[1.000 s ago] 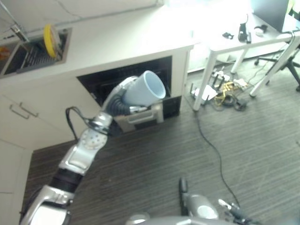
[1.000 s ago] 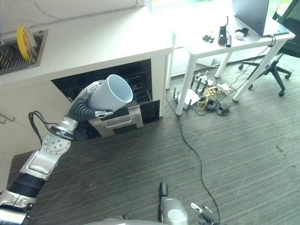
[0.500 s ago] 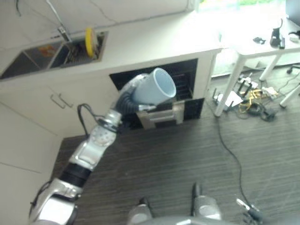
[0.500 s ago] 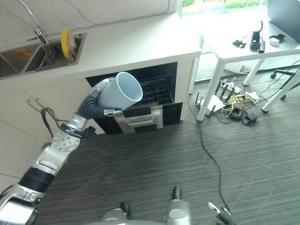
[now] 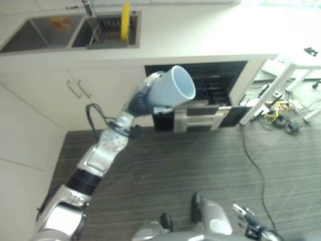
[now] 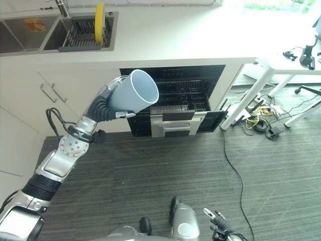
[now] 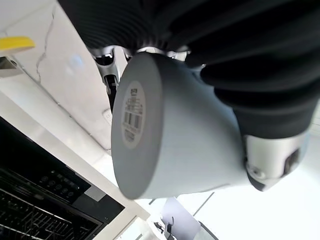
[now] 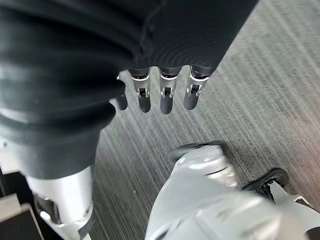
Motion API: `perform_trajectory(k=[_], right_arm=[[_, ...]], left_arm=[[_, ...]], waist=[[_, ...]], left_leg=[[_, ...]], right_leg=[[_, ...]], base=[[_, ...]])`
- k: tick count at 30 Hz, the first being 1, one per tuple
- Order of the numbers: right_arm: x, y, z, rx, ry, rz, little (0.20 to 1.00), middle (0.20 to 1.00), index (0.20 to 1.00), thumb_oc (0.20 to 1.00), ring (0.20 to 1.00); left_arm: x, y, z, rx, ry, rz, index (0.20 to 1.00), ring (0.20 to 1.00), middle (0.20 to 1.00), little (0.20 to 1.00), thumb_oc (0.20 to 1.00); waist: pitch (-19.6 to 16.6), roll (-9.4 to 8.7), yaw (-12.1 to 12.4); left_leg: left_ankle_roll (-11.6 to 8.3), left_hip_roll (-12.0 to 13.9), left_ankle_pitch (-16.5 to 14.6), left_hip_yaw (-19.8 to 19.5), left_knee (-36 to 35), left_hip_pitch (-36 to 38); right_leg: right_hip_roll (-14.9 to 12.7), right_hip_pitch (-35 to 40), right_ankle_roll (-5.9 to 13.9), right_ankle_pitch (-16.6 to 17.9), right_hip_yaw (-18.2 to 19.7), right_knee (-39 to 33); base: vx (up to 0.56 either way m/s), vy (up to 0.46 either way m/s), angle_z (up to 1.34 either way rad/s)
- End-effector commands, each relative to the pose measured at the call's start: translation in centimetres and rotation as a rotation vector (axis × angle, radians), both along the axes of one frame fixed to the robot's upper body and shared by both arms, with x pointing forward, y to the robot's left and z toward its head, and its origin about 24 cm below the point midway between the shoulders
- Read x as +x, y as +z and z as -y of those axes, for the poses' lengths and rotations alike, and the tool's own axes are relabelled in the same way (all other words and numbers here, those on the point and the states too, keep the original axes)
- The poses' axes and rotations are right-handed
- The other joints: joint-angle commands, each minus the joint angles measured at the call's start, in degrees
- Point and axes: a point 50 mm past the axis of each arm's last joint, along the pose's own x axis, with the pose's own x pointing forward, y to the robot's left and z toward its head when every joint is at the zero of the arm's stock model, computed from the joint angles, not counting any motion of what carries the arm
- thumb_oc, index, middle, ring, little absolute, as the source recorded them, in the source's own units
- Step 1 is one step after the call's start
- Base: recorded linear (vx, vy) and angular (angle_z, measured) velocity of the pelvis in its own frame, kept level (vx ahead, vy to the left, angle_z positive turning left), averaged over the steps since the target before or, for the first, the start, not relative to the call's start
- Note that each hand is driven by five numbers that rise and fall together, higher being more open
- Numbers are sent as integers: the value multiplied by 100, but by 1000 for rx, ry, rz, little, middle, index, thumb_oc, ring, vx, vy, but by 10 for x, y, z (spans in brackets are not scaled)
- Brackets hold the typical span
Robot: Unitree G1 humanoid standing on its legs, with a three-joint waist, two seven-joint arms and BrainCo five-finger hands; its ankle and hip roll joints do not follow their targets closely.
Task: Place the dishes in the dishwasher.
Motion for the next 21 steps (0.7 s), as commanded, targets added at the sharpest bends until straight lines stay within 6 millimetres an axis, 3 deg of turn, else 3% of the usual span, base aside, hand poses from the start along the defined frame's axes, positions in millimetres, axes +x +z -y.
perform_trajectory(k=[1, 6, 9, 12, 13, 14, 16, 17, 20, 21], right_arm=[[2, 3, 7, -16, 16, 17, 1000, 1000, 1000, 1000, 1000], [-5, 1, 5, -13, 31, -18, 1000, 1000, 1000, 1000, 1000], [-14, -2, 5, 1, 7, -49, 1000, 1000, 1000, 1000, 1000], [-8, 2, 13, -21, -3, -32, 1000, 1000, 1000, 1000, 1000], [-5, 4, 17, -38, 7, -27, 1000, 1000, 1000, 1000, 1000], [-6, 5, 21, -50, -1, -17, 1000, 1000, 1000, 1000, 1000], [-7, 8, 27, -65, 19, 2, 1000, 1000, 1000, 1000, 1000], [-7, 9, 29, -74, 32, 2, 1000, 1000, 1000, 1000, 1000], [-7, 12, 38, -81, 19, 2, 1000, 1000, 1000, 1000, 1000], [-7, 12, 37, -89, 33, 13, 1000, 1000, 1000, 1000, 1000]], left_arm=[[-8, 19, 0, -37, -35, 90, 200, 200, 200, 200, 200], [-10, 11, -6, -49, -20, 60, 200, 200, 200, 200, 200], [-11, 9, -7, -54, 15, 68, 200, 200, 200, 200, 200], [-12, 8, -7, -90, 41, 81, 200, 200, 200, 200, 200], [-14, 7, -8, -96, 43, 84, 200, 200, 200, 200, 200], [-15, 9, -10, -103, 32, 88, 200, 200, 200, 200, 200], [-15, 16, -14, -105, 18, 102, 200, 200, 200, 200, 200], [-15, 17, -15, -108, 15, 102, 200, 200, 200, 200, 200], [-17, 20, -18, -117, -4, 90, 200, 200, 200, 200, 200], [-18, 18, -18, -121, -11, 84, 200, 200, 200, 200, 200]], waist=[[21, 50, -99], [-15, -74, -110], [-59, -62, -142], [-131, 46, -225], [-156, 95, -236], [-136, 97, -228], [-48, 112, -160], [-32, 151, -146], [94, 271, -31], [40, 339, -33]], left_leg=[[58, 34, -470, 142, 320, -176], [56, 13, -806, -66, 557, -15], [-27, 211, -920, -178, 723, 49], [-192, 384, -1067, -306, 1056, 253], [-293, 453, -895, -259, 1377, 233], [-445, 614, -432, -104, 2170, -151], [-494, 740, -109, -76, 2537, -939], [-505, 750, -41, -92, 2370, -1043], [-776, 1077, 664, -193, 1401, -1269], [-807, 1141, 506, 51, 756, -1011]], right_leg=[[-146, 833, 336, 558, 120, -534], [-245, 738, 476, 918, 318, -922], [-8, 755, 239, 570, 329, -709], [240, 643, -94, 198, 246, -321], [307, 699, -211, 80, 172, -287], [377, 902, -398, -50, 83, -339], [468, 1196, -549, -143, 84, -488], [499, 1252, -537, -163, 114, -521], [485, 1604, -506, -264, 107, -743], [229, 1703, -387, -229, -204, -895]], base=[[260, -186, 21], [319, -315, 5], [339, -525, 13], [221, -362, 23], [206, -302, 16], [205, -328, 26], [220, -224, 41], [273, -45, 49], [335, 146, 4], [274, 265, -19]])
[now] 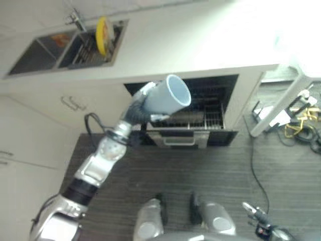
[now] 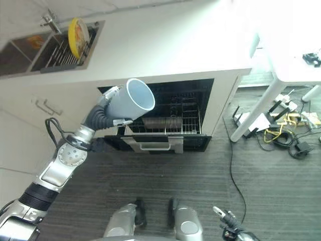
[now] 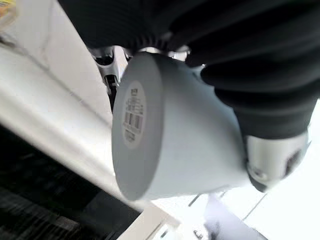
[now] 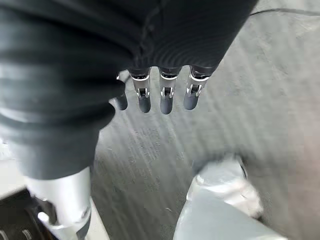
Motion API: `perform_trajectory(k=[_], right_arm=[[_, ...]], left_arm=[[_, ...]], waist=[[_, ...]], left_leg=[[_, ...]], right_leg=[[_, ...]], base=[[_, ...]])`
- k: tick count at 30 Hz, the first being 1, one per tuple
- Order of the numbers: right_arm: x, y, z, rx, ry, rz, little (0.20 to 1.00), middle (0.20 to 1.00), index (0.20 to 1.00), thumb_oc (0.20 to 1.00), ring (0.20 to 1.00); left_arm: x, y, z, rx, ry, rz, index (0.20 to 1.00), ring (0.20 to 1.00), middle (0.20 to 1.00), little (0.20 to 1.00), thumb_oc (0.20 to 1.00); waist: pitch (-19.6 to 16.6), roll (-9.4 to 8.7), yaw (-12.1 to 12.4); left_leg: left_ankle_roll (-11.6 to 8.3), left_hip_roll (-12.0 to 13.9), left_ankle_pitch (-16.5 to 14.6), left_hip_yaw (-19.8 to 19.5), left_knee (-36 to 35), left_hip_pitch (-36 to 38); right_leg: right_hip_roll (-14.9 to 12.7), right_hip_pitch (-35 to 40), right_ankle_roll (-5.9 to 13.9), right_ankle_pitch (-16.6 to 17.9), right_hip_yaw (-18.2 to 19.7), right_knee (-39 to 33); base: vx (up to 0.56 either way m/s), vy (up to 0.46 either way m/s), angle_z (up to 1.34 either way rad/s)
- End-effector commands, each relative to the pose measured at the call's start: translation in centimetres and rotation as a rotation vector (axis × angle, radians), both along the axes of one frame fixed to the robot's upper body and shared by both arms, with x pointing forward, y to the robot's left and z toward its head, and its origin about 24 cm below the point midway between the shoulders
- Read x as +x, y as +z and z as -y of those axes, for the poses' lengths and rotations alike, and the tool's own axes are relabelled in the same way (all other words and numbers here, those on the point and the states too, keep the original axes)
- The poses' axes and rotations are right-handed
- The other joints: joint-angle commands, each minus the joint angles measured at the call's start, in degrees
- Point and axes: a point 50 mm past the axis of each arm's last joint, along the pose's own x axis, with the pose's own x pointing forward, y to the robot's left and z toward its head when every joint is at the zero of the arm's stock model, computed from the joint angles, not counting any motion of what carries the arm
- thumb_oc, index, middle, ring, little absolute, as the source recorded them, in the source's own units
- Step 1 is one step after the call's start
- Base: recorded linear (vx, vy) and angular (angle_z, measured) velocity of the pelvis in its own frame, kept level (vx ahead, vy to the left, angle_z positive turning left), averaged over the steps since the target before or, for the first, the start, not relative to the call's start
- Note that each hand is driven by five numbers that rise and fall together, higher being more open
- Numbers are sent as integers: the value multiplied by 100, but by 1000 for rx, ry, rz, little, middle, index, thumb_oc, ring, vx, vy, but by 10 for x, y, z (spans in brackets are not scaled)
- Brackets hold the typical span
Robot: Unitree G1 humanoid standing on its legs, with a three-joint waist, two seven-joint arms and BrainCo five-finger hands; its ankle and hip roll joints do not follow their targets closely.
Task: Place the dishes in the dishwasher.
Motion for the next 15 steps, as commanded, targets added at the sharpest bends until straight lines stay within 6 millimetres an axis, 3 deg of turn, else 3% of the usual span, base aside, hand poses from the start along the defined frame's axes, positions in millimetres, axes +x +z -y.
perform_trajectory(k=[1, 5, 7, 15], right_arm=[[-12, -9, -15, 39, 21, -12, 1000, 1000, 1000, 1000, 1000], [-20, -14, -22, 59, 19, -46, 1000, 1000, 1000, 1000, 1000], [-23, -19, -32, 71, 18, -59, 1000, 1000, 1000, 1000, 1000], [-12, -18, -38, 77, -40, -13, 1000, 1000, 1000, 1000, 1000]], left_arm=[[-7, 35, -4, -38, -46, 142, 200, 200, 200, 200, 200], [-7, 32, -7, -19, -31, 139, 200, 200, 200, 200, 200], [-6, 33, -4, -6, -31, 144, 200, 200, 200, 200, 200], [-6, 37, 2, 10, -41, 158, 200, 200, 200, 200, 200]], waist=[[-306, -290, 35], [-364, -196, -12], [-341, -207, 3], [-314, -310, 64]], left_leg=[[242, -577, -362, 678, 131, 1290], [289, -756, -435, 695, -378, 1693], [424, -892, -531, 649, -522, 1786], [597, -992, -642, 774, -578, 1810]], right_leg=[[-382, 565, 636, 952, -496, -1794], [-503, 475, 824, 1056, -511, -1762], [-550, 387, 925, 1107, -448, -1688], [-562, 378, 995, 1168, -434, -1734]], base=[[274, 320, -8], [143, 149, -22], [86, 92, 29], [-14, 9, 4]])
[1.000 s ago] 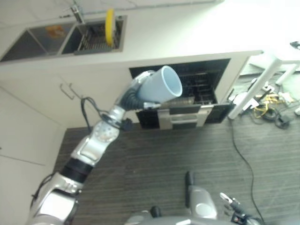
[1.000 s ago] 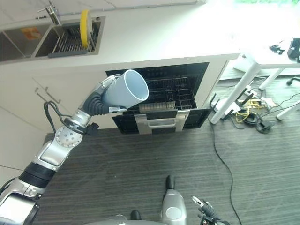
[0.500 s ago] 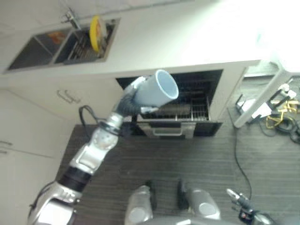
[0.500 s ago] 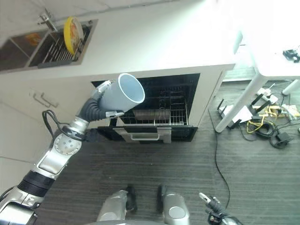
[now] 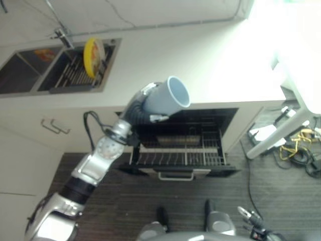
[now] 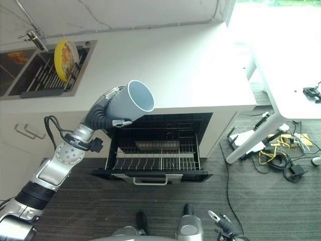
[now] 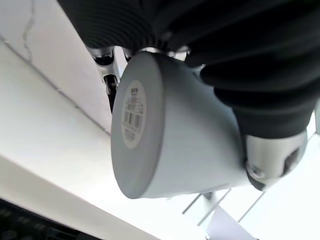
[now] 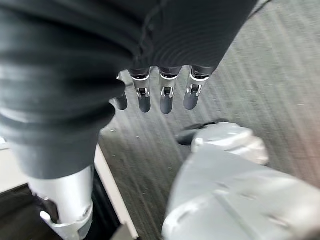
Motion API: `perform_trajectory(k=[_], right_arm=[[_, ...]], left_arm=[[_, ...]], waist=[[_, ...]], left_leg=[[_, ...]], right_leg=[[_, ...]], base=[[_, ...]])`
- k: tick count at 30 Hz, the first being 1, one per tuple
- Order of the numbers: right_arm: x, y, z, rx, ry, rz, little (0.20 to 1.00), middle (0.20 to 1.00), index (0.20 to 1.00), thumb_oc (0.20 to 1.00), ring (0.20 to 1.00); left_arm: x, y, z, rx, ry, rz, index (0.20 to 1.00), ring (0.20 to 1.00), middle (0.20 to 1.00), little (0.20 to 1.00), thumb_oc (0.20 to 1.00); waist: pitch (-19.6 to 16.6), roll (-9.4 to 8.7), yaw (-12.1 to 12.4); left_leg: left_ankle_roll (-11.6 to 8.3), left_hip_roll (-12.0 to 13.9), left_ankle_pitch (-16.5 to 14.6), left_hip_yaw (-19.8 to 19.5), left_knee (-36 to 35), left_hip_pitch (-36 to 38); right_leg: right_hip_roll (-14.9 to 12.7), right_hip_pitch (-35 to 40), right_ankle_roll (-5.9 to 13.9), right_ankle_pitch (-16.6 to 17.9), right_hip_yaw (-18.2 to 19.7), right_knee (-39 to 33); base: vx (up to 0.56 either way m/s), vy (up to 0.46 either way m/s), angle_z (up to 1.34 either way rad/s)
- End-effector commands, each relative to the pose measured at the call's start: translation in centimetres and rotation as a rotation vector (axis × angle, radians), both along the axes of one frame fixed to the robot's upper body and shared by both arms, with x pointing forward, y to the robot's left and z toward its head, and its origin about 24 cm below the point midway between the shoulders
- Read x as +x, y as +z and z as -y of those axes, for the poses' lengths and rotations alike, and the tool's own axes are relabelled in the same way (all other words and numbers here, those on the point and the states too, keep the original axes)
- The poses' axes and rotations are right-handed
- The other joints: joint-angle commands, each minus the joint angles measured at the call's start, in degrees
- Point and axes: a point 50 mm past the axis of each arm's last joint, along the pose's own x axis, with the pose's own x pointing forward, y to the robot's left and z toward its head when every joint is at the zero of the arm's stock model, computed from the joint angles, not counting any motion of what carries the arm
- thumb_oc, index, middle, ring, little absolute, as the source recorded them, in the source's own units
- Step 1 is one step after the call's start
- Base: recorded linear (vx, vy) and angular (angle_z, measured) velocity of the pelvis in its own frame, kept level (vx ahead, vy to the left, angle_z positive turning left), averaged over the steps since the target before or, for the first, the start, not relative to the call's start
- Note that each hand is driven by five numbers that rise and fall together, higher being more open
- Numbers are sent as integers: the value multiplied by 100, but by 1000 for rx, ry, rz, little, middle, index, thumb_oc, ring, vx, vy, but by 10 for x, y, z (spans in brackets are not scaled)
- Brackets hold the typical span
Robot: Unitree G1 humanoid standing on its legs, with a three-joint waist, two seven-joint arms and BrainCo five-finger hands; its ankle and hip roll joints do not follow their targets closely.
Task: Place the dishes in the dishwasher.
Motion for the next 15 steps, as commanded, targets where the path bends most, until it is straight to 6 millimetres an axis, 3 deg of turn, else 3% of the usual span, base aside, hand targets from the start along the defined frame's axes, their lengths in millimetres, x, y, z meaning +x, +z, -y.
perform_trajectory(k=[1, 5, 9, 11, 12, 15], right_arm=[[-4, -1, 0, -5, -33, 2, 1000, 1000, 1000, 1000, 1000], [4, 4, 3, -16, -91, 68, 1000, 1000, 1000, 1000, 1000], [10, 19, 18, -77, -183, 217, 1000, 1000, 1000, 1000, 1000], [25, 39, 24, -126, -228, 382, 1000, 1000, 1000, 1000, 1000], [26, 40, 24, -128, -230, 390, 1000, 1000, 1000, 1000, 1000], [43, 83, 36, -199, -274, 676, 1000, 1000, 1000, 1000, 1000]], left_arm=[[-3, 39, 1, -57, -20, 180, 200, 200, 200, 200, 200], [-3, 40, 2, -62, -22, 178, 200, 200, 200, 200, 200], [-2, 33, -3, -204, -60, 93, 200, 200, 200, 200, 200], [-1, 25, -4, -312, -67, 36, 200, 200, 200, 200, 200], [-1, 24, -4, -316, -66, 35, 200, 200, 200, 200, 200], [-1, 13, -10, -466, -32, 8, 200, 200, 200, 200, 200]], waist=[[120, -102, -6], [110, -181, -26], [91, -302, -135], [119, -427, -267], [106, -435, -268], [109, -624, -486]], left_leg=[[46, -21, -763, 140, 376, 15], [60, -5, -791, 313, 405, 33], [86, 0, -868, 484, 497, 80], [133, 4, -968, 584, 598, 142], [134, 7, -954, 596, 605, 120], [233, 13, -1152, 732, 817, 172]], right_leg=[[-162, 123, 329, -193, -72, 15], [-176, 161, 353, -150, -117, -62], [-214, 157, 416, -85, -89, -77], [-251, 140, 468, -60, -42, -24], [-249, 114, 461, -37, -32, -29], [-285, -1, 532, 22, 94, 70]], base=[[-46, -4, 0], [-66, 1, -12], [-76, 16, -14], [-59, -7, -13], [-90, -14, -24], [-72, -14, -40]])
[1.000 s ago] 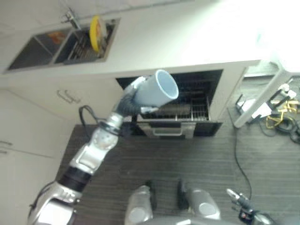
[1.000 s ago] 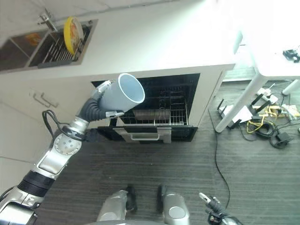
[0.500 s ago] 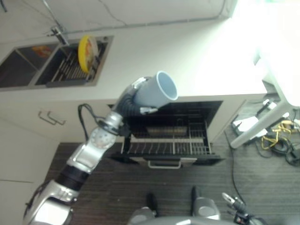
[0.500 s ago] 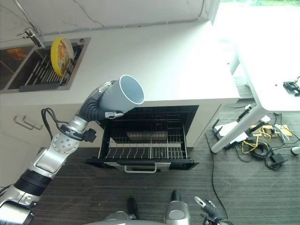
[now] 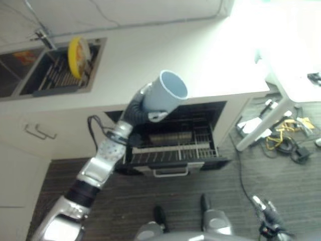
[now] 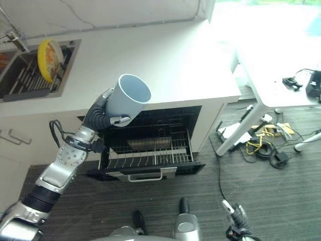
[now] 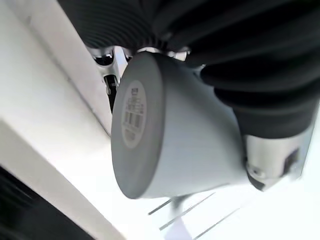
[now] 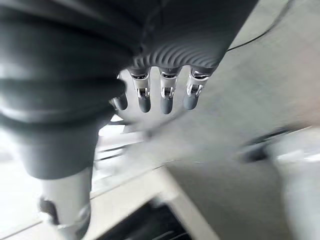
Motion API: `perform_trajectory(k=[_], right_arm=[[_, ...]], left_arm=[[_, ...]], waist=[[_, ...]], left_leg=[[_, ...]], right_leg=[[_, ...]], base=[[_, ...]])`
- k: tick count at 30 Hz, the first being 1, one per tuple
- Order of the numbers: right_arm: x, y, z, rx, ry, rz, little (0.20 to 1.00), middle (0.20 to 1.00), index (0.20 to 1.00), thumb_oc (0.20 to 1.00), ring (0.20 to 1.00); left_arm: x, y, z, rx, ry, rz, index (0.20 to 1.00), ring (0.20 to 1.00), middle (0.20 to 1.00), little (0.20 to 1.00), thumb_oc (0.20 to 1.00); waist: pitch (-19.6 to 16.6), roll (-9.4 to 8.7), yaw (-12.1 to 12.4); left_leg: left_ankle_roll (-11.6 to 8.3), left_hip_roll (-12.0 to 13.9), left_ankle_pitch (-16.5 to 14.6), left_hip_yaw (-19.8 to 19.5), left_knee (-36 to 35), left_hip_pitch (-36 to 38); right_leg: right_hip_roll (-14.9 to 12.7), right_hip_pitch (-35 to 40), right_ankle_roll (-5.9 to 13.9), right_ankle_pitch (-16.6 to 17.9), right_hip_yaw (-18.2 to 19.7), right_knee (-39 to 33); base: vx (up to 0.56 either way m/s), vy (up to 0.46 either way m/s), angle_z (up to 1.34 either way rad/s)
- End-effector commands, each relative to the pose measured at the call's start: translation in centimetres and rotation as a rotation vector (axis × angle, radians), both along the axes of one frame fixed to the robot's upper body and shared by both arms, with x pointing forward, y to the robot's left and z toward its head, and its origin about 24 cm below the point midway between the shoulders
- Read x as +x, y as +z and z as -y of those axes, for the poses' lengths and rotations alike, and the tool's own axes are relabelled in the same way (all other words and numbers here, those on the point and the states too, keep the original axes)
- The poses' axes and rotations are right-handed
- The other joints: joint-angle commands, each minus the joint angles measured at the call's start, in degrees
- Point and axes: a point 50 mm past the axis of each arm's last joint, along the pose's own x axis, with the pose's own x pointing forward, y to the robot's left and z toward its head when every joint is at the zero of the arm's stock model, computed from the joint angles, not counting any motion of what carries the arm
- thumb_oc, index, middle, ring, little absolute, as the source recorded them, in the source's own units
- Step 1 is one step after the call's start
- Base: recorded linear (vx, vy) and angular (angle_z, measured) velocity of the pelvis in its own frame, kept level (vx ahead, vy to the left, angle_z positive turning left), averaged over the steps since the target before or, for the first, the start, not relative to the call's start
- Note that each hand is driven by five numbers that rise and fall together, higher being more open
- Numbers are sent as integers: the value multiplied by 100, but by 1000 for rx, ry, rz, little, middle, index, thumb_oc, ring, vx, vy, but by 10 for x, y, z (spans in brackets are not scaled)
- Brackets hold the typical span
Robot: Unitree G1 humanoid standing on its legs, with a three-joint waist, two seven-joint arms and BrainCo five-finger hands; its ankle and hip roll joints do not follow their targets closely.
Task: Place the dishes in the dishwasher.
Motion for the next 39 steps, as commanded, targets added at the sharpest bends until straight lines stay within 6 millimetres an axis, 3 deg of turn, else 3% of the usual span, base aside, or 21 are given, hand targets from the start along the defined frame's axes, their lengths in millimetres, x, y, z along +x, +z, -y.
perform_trajectory(k=[1, 4, 6, 13, 18, 22, 28, 32, 39], right_arm=[[9, 36, 25, -95, -129, 247, 1000, 1000, 1000, 1000, 1000], [31, 94, 24, -170, -105, 561, 1000, 1000, 1000, 1000, 1000], [41, 119, 16, -220, -51, 676, 1000, 1000, 1000, 1000, 1000], [65, 196, -18, -298, 186, 1028, 1000, 1000, 1000, 1000, 1000], [77, 213, -54, -200, 425, 1125, 1000, 1000, 1000, 1000, 1000], [89, 225, -87, -183, 629, 1170, 1000, 1000, 1000, 1000, 1000], [109, 228, -114, -123, 741, 1117, 1000, 1000, 1000, 1000, 1000], [123, 234, -137, -190, 799, 1126, 1000, 1000, 1000, 1000, 1000], [138, 250, -162, -157, 910, 1141, 1000, 1000, 1000, 1000, 1000]], left_arm=[[1, 21, -14, -189, 28, 113, 200, 200, 200, 200, 200], [-2, 8, -15, -402, 110, 116, 200, 200, 200, 200, 200], [-3, 4, -14, -453, 160, 129, 200, 200, 200, 200, 200], [-10, 8, -6, -424, 432, 325, 200, 200, 200, 200, 200], [-17, 13, 2, -349, 572, 479, 200, 200, 200, 200, 200], [-23, 10, 5, -270, 639, 575, 200, 200, 200, 200, 200], [-24, 4, 13, -158, 677, 663, 200, 200, 200, 200, 200], [-18, -2, 22, -77, 615, 621, 200, 200, 200, 200, 200], [-17, -10, 36, -9, 507, 600, 200, 200, 200, 200, 200]], waist=[[-103, -160, -139], [-166, -303, -319], [-188, -338, -396], [-280, -318, -551], [-323, -291, -456], [-349, -288, -214], [-428, -290, 146], [-425, -261, 444], [-444, -241, 770]], left_leg=[[380, 23, -1085, 173, 882, 8], [484, -9, -1322, 216, 1163, 43], [512, -21, -1403, 257, 1256, 74], [542, -92, -1547, 433, 1335, 220], [502, -117, -1508, 357, 1252, 273], [447, -116, -1496, 204, 1214, 301], [381, -124, -1415, -15, 1082, 314], [295, -87, -1313, -190, 968, 289], [224, -90, -1175, -502, 807, 275]], right_leg=[[-340, -66, 434, -365, -273, 550], [-321, -194, 447, -314, -50, 633], [-315, -246, 443, -295, 31, 669], [-305, -354, 414, -270, 168, 707], [-290, -252, 353, -326, 121, 667], [-312, -150, 316, -393, -31, 658], [-329, -19, 287, -442, -248, 620], [-319, 150, 257, -536, -470, 599], [-237, 402, 172, -676, -634, 563]], base=[[-49, -15, -46], [-39, 6, -66], [-11, 32, -75], [-8, 44, -33], [-16, 3, 3], [-6, -30, 16], [54, -70, 35], [72, -76, 41], [74, -55, 39]])
